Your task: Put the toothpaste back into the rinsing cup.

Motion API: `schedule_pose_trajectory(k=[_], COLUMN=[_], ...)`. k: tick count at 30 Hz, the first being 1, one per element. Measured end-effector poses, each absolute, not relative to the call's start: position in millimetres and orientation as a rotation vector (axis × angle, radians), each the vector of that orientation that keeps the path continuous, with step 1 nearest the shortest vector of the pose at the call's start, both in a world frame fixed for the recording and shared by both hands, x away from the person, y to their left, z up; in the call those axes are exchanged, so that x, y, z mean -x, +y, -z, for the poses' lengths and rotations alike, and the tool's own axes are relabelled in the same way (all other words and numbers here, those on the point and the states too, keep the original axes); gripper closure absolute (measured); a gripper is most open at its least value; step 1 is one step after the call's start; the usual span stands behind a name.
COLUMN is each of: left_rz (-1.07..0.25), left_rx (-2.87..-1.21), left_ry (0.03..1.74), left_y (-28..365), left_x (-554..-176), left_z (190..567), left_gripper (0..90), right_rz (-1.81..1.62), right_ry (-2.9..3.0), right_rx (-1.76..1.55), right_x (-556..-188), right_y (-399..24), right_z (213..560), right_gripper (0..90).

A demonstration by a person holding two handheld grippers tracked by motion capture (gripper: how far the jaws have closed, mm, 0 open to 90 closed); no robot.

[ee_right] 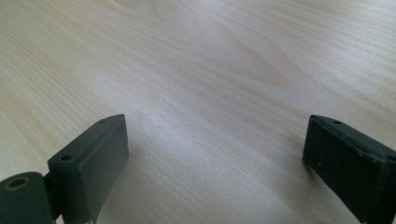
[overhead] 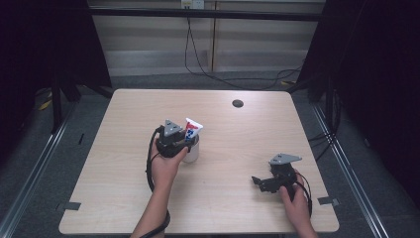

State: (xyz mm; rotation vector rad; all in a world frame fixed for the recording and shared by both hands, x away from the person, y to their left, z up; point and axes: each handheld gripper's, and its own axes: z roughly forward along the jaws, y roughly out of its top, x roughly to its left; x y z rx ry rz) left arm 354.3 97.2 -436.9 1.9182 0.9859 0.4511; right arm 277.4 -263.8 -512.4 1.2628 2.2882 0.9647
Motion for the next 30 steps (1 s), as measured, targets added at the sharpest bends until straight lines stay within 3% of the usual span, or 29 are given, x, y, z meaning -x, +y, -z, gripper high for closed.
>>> schedule_pose_trajectory(k=[30], left_rz=[-0.413], left_rx=[-1.897], left_ry=[0.984], left_y=[104.6], left_x=[-348.8], left_z=[423.1], left_gripper=[58.3], right_rz=[-0.965], right_ry=[2.288], right_rx=[-1.263], right_x=[-277.4], right_y=[-263.8], right_z=[512.4], right_gripper=[6.3])
